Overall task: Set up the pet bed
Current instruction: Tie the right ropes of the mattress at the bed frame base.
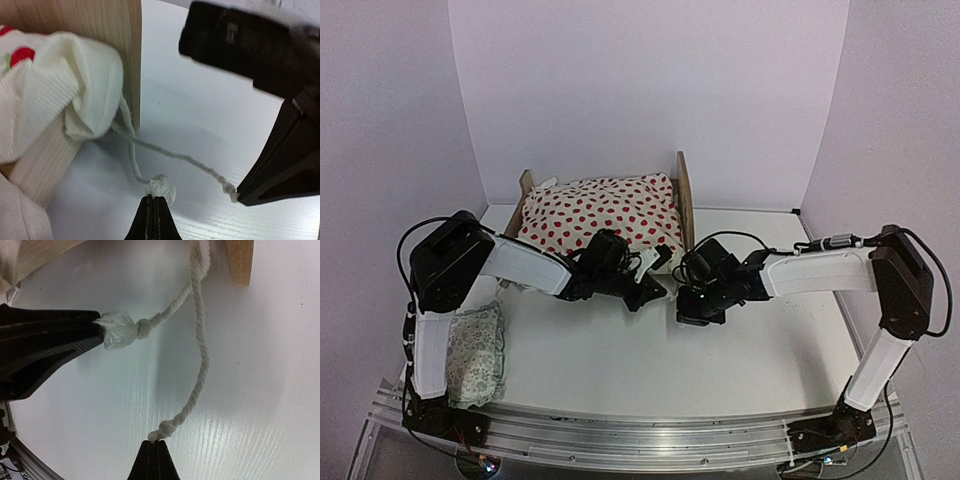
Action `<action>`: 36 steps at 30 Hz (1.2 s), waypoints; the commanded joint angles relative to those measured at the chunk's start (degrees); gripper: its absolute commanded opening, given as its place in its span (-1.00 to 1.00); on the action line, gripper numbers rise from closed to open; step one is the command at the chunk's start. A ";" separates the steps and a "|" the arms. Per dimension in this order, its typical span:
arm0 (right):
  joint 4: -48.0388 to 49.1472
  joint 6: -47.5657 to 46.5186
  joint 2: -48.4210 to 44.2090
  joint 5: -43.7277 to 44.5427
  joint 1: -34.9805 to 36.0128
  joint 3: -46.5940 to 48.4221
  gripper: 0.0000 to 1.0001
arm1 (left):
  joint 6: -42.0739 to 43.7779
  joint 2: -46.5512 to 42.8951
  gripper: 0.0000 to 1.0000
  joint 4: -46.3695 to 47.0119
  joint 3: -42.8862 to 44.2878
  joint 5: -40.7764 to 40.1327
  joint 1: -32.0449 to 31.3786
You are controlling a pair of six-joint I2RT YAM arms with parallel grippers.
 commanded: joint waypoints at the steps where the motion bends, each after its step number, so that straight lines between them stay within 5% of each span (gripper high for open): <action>1: 1.56 -0.33 0.82 -2.04 -0.50 1.57 -1.00 | -3.94 -3.74 -1.00 -0.75 4.59 0.30 -0.01; 6: 2.44 -0.86 -0.16 -4.49 -0.52 0.47 -0.97 | -7.62 -2.30 -1.00 -0.40 7.68 -0.97 0.19; 12: 2.61 -2.10 -2.44 -2.36 -1.42 0.79 -0.19 | -8.60 0.17 -1.00 -0.14 10.29 -2.72 0.22; 24: 9.62 -5.19 -7.66 19.90 -1.72 -3.32 -0.16 | -9.87 1.10 -1.00 -0.50 10.02 -5.25 0.21; 30: 11.99 -7.08 -3.77 24.29 -0.93 0.25 -0.32 | -10.15 -0.06 -1.00 -0.47 8.20 -5.62 0.27; 36: 11.16 -7.97 1.48 31.32 2.27 5.64 -0.20 | -10.16 -0.76 -1.00 -0.32 7.41 -6.38 0.37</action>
